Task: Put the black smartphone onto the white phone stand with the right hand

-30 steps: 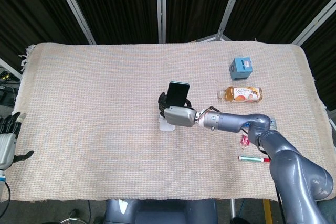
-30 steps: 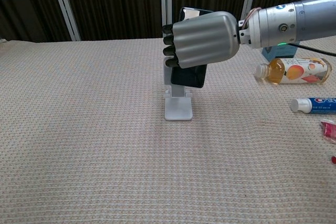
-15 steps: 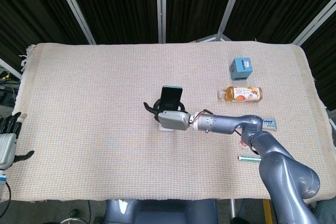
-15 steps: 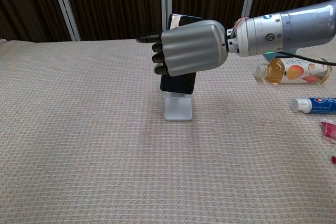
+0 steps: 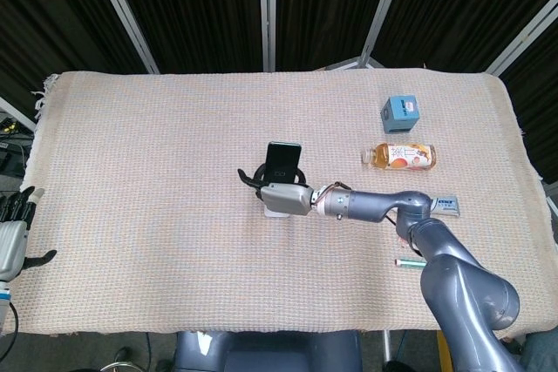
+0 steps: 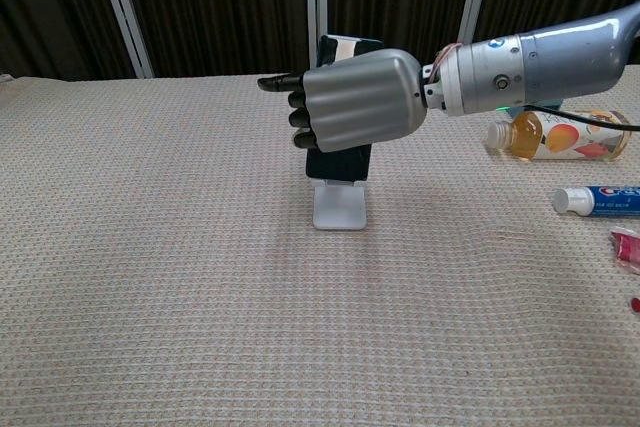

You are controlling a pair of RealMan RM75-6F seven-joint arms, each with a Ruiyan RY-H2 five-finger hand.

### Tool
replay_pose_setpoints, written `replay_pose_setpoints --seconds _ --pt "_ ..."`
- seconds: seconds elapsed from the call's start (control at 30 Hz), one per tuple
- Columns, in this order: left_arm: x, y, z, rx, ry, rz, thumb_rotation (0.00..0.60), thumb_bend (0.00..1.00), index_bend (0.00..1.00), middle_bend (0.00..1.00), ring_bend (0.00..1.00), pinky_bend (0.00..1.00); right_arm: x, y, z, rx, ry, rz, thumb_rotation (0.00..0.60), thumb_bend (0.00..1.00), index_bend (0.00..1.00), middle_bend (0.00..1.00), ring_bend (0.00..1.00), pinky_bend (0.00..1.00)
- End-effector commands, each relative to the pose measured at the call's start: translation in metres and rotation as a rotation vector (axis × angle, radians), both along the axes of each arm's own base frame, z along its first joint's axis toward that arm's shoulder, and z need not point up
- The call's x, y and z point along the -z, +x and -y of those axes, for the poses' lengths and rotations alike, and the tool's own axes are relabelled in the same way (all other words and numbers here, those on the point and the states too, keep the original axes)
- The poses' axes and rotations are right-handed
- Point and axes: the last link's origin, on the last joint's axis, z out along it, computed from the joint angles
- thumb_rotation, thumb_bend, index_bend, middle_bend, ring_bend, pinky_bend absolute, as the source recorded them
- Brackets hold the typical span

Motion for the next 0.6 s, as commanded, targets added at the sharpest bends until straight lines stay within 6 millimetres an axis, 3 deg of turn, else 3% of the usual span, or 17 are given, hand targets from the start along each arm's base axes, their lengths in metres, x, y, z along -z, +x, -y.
replay_pose_setpoints --seconds 0.03,0.13,0.27,0.37,0.6 --pt "0.000 0.000 0.000 -0.002 -0.001 0.000 0.600 0.00 0.00 0.00 0.00 0.00 0.002 0.000 0.000 -0.002 -0.002 -0.003 0.600 0.19 0.48 0.51 0.42 0.14" --pt "0.000 -0.001 -0.001 -0.005 -0.002 0.000 0.600 0.00 0.00 0.00 0.00 0.00 0.001 -0.004 0.001 0.015 -0.004 -0.003 0.600 0.19 0.45 0.47 0.37 0.13" --pt "0.001 -0.001 -0.001 -0.005 -0.004 -0.002 0.600 0.00 0.00 0.00 0.00 0.00 0.003 -0.008 0.002 0.049 -0.008 0.007 0.600 0.18 0.23 0.24 0.16 0.08" --pt "0.001 -0.001 -0.001 -0.003 -0.003 -0.002 0.600 0.00 0.00 0.00 0.00 0.00 0.002 -0.008 0.001 0.046 -0.014 0.013 0.600 0.18 0.12 0.12 0.06 0.05" --pt "0.002 0.000 -0.001 -0.002 -0.006 0.000 0.600 0.00 0.00 0.00 0.00 0.00 -0.007 -0.011 0.002 0.061 -0.026 0.046 0.600 0.18 0.11 0.10 0.05 0.05"
